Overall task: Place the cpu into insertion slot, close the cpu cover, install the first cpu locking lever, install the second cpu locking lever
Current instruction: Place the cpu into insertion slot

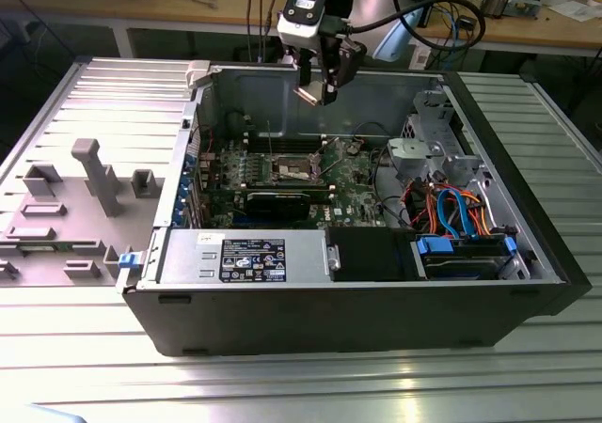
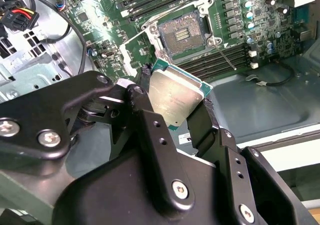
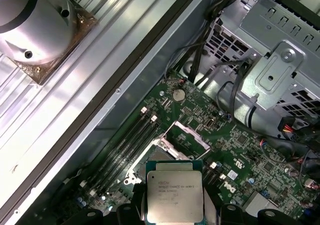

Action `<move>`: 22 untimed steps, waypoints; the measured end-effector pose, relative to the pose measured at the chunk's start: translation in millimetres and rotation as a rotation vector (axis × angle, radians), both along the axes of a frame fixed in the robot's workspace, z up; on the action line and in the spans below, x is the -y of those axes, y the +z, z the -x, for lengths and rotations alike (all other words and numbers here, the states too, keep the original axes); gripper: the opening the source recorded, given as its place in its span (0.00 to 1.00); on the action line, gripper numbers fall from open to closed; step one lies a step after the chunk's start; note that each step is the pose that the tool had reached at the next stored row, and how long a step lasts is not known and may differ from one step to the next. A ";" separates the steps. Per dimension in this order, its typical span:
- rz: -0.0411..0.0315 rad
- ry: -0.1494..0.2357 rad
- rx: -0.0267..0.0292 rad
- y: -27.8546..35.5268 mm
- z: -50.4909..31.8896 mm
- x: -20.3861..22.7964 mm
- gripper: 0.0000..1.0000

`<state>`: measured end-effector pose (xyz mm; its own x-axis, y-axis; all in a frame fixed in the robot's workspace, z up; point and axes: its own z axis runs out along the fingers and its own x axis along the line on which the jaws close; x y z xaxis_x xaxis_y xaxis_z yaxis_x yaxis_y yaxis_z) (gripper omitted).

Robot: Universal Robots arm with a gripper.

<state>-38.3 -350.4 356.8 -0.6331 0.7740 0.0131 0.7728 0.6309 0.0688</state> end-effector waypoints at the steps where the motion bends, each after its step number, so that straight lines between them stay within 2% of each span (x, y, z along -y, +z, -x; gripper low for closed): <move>1: 0.0001 -0.002 -0.0001 -0.1 -0.1 0.0 0.54; 15: 0.0001 -0.004 0.0001 -0.2 -0.1 0.1 0.54; 22: 0.0019 -0.026 0.0002 -0.4 -0.1 0.1 0.54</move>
<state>-38.2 -350.5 356.4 -0.6129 0.7901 0.0116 0.7888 0.6109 0.0678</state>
